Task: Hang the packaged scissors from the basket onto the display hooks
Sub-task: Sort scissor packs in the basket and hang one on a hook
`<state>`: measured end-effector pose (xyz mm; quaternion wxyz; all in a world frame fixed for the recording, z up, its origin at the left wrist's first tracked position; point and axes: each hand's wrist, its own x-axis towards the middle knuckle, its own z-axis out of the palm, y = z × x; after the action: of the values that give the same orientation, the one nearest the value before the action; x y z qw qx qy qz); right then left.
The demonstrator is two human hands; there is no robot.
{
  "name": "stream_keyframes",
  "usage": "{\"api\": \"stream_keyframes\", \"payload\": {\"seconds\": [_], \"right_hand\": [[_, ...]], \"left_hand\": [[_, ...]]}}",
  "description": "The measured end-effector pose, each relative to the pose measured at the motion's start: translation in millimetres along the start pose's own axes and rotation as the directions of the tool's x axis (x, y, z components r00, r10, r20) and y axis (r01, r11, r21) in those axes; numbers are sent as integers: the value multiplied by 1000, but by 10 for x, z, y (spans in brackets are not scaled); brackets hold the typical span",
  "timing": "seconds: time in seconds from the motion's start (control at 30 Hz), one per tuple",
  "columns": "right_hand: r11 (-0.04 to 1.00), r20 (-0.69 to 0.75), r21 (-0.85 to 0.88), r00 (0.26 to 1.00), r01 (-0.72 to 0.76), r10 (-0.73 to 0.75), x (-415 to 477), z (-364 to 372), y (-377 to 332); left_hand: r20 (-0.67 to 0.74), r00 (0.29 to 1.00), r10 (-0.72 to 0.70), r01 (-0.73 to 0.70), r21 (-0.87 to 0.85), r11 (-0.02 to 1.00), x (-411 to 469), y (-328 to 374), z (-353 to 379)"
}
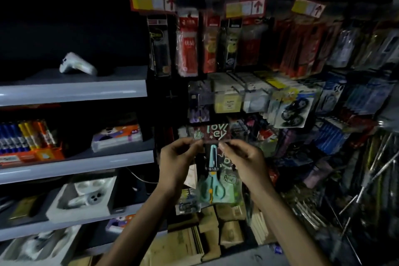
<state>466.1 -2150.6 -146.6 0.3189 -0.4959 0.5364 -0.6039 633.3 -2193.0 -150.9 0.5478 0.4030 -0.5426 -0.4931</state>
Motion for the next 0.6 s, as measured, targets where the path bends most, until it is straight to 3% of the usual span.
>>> {"api": "stream_keyframes", "payload": {"seconds": [0.23, 0.43, 0.6], "right_hand": [[997, -16, 44, 997, -69, 69, 697, -231, 396], [995, 20, 58, 996, -84, 83, 1184, -439, 692], [993, 73, 66, 993, -100, 95, 1364, -458, 856]], "left_hand": [[2, 998, -69, 69, 52, 996, 558, -210, 356], [-221, 975, 23, 1, 108, 994, 997, -278, 520], [-264, 964, 22, 7, 106, 994, 1104, -249, 638]]}}
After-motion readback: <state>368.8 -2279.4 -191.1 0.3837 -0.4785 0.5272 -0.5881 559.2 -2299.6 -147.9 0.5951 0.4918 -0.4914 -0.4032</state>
